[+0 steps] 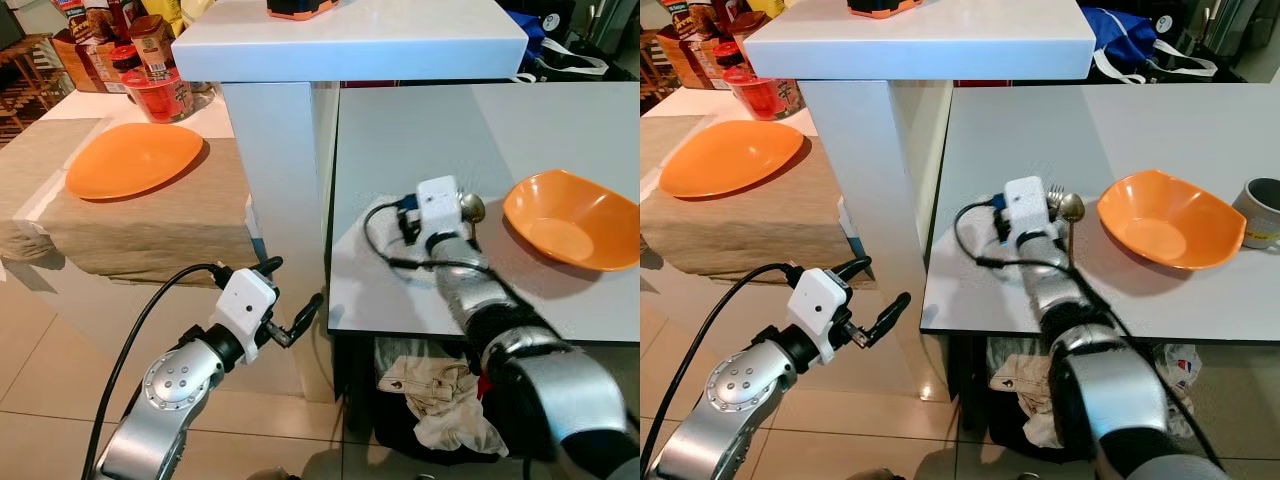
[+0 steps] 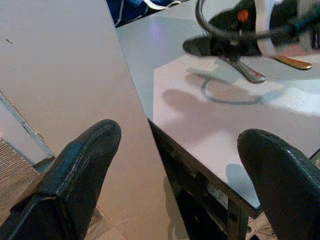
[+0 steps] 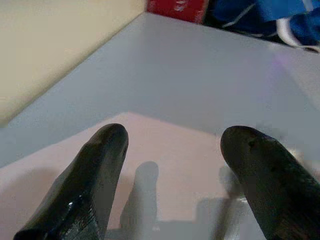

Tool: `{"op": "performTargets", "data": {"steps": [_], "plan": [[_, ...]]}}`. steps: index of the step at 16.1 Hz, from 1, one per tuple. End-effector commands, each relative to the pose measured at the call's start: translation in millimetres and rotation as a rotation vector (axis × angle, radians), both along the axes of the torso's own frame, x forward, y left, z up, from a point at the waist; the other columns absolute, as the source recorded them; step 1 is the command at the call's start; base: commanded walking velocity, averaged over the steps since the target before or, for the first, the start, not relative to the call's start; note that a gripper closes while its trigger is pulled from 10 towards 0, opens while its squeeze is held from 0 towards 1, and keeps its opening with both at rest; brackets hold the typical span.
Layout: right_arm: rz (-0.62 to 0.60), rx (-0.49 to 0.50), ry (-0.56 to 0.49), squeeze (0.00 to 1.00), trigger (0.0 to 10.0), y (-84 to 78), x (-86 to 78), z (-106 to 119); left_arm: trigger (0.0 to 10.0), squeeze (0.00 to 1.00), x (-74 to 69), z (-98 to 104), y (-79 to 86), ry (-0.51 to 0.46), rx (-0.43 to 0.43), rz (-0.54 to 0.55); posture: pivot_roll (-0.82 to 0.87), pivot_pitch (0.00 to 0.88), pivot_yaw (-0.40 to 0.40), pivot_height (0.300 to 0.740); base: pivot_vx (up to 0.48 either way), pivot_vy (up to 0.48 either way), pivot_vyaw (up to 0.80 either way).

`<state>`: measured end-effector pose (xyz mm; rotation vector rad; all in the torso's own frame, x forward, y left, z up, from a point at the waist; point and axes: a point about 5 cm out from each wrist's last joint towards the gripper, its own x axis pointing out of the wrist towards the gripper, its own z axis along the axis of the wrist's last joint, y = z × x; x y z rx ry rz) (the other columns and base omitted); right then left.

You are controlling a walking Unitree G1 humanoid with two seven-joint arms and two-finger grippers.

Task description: Setting the table

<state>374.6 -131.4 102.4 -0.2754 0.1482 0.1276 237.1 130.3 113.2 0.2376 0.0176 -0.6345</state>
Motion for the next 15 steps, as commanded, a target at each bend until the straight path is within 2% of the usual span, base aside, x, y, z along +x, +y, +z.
{"op": "performTargets", "data": {"steps": [1, 5, 15], "plan": [[0.052, -0.004, 0.016, 0.00, 10.0, 9.1, -4.3, -6, 10.0, 0.00, 1.5, 1, 6.1, -0.012, 0.008, 0.029, 0.05, 0.004, 0.080, 0.736, 0.000, 0.000, 0.00], [0.000, 0.070, 0.093, 0.00, 10.0, 7.3, -12.9, -23, 10.0, 0.00, 1.9, 2, 5.3, -0.017, 0.017, 0.020, 0.04, 0.006, 0.085, 0.736, 0.000, 0.000, 0.00], [-0.024, 0.013, 0.219, 0.00, 10.0, -1.4, -30.0, -51, 10.0, 0.00, 3.0, 3, 6.0, -0.019, 0.024, 0.024, 0.04, 0.008, 0.079, 0.736, 0.000, 0.000, 0.00]]}}
